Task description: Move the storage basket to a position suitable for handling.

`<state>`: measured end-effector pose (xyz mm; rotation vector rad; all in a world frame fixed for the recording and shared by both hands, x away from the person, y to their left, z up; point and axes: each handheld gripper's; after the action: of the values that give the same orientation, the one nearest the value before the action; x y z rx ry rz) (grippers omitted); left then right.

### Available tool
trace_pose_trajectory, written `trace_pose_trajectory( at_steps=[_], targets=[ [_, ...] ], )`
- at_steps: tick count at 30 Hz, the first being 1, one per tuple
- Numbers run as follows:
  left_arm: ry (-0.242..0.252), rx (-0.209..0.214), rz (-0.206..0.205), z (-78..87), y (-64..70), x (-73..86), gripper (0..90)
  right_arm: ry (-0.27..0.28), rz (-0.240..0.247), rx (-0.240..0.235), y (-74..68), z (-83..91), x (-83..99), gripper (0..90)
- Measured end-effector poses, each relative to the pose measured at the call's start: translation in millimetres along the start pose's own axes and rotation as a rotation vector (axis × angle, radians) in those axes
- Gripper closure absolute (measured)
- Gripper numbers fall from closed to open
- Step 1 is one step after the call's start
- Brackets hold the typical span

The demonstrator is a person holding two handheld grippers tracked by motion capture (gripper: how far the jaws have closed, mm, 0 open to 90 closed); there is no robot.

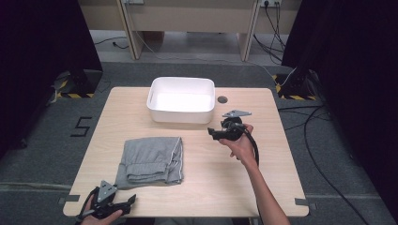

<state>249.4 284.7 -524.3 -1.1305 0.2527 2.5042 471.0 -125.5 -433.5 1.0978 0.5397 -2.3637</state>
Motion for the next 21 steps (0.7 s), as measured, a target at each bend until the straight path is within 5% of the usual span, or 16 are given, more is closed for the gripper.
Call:
trace_pose_trajectory(
  at_steps=[14,21],
  targets=[
    [0.001,0.006,-0.007,0.1,-1.2,0.5,15.2,0.006,-0.077,0.098,25.6,-30.4,-42.9,37.0],
    [0.003,0.010,-0.009,0.2,-1.6,0.8,15.2,-0.006,-0.100,0.112,29.5,-48.7,-60.0,41.3]
  ],
)
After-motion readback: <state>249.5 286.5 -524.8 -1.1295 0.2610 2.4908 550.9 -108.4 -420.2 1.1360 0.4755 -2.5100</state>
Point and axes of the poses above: each handheld gripper's, and its own axes: z roughly backward along the jaws, x roughly out of its underside, y roughly to its right, and after that the axes turned 2 degrees about -z, right-handed
